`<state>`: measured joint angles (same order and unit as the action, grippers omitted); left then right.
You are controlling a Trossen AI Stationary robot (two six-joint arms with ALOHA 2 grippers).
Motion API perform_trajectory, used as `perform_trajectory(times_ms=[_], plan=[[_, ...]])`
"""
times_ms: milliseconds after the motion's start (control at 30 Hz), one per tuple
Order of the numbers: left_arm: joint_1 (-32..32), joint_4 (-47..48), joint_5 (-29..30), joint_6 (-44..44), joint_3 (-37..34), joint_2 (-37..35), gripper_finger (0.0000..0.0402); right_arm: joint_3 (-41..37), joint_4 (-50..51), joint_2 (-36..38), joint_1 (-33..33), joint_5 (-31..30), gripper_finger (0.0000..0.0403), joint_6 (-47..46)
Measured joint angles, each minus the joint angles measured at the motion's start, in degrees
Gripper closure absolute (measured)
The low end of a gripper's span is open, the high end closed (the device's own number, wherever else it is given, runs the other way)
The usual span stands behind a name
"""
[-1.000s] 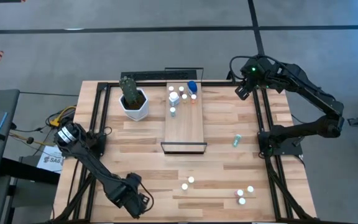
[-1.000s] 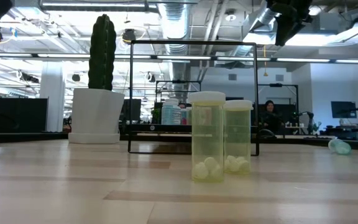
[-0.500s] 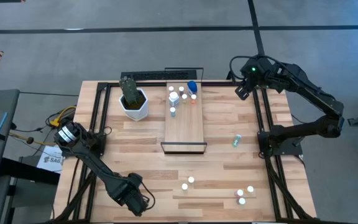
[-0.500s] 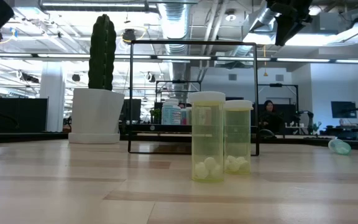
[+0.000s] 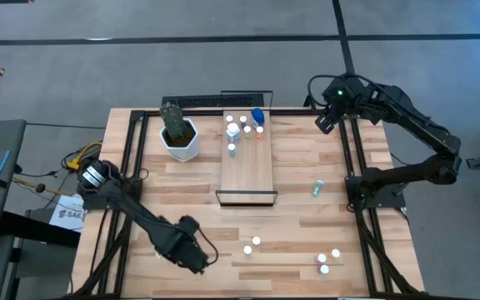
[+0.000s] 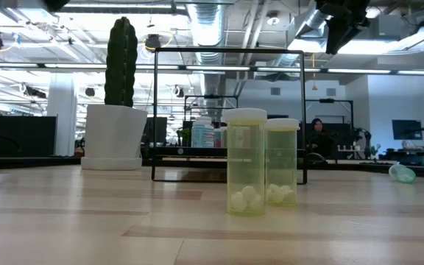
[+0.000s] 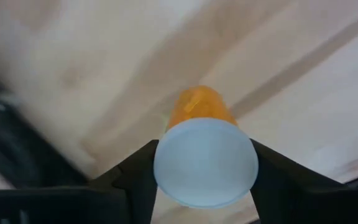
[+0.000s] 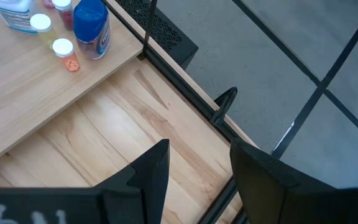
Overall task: Pick and place medicine bottles onto shelf by color
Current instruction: Put the big orange pill bottle on the shelf
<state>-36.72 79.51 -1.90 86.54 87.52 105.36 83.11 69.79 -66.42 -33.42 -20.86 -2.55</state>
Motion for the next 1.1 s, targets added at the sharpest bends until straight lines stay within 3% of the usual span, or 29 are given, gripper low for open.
perform_trajectory(times_ms=[167,400,767,1100], plan=[[3.7,11.0,6.7,-8.2,9.4,0.0,0.0223,0.0,0.0,0.0,0.0,0.0,0.0212,0.0],[10.8,10.4,14.0,-19.9,13.2,-3.9,0.0199,0.0,0.0,0.0,0.0,0.0,0.0212,0.0],[25.2,10.4,18.9,-33.0,13.2,-7.4,0.0212,0.0,0.0,0.0,0.0,0.0,0.0212,0.0],[37.0,1.3,15.7,-48.0,13.1,-4.0,0.0213,0.0,0.0,0.0,0.0,0.0,0.0212,0.0]])
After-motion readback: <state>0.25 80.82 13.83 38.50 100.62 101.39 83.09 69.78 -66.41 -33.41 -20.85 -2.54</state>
